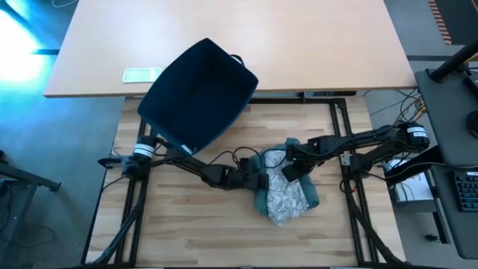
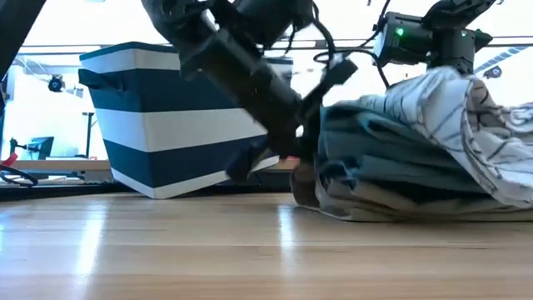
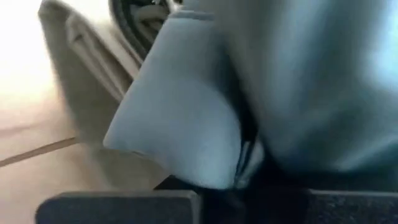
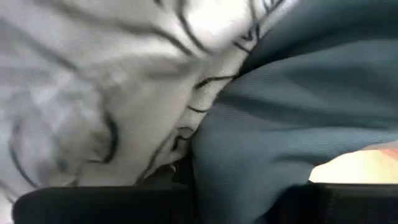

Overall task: Fold Laundry from Bin
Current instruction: Put the folded clothes into the laundry basket

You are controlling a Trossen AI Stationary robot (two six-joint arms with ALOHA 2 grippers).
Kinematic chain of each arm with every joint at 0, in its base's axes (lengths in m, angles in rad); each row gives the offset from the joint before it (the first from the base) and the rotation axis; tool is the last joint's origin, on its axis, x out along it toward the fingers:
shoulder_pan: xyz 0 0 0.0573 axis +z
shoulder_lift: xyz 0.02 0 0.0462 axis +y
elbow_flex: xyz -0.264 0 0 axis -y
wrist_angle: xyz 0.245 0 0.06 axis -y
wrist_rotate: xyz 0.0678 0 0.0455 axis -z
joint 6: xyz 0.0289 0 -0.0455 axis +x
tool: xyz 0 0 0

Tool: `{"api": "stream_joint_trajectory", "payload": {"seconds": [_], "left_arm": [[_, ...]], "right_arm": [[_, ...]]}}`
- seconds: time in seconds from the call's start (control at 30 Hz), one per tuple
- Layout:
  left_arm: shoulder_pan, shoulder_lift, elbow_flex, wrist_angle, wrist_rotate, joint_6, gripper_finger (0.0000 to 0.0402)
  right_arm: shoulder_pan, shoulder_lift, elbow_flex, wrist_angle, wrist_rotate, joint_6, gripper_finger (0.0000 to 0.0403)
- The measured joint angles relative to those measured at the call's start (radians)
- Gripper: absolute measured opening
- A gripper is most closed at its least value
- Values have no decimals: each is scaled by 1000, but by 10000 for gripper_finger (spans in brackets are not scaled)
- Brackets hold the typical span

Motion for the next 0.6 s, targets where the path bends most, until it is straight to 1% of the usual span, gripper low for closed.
{"api": "stream_joint_trajectory", "payload": {"seconds": [0.2,0.3,0.33,0.4,0.47,0.6], "left_arm": [[0,-64,0,33,2,66,16],[2,-62,0,15,44,7,17],[3,-56,-1,2,61,-20,25],[5,-42,-16,-14,90,-49,56],[7,-34,-36,-22,108,-59,100],[7,-39,-64,-24,106,-56,188]], "right_arm": [[26,-22,16,-23,-41,43,57],[35,-24,1,-49,-50,47,57],[35,-24,-5,-46,-51,52,57],[35,-23,-11,-44,-52,59,57],[35,-23,-12,-43,-53,60,57],[35,-23,-13,-57,-56,58,57]]}}
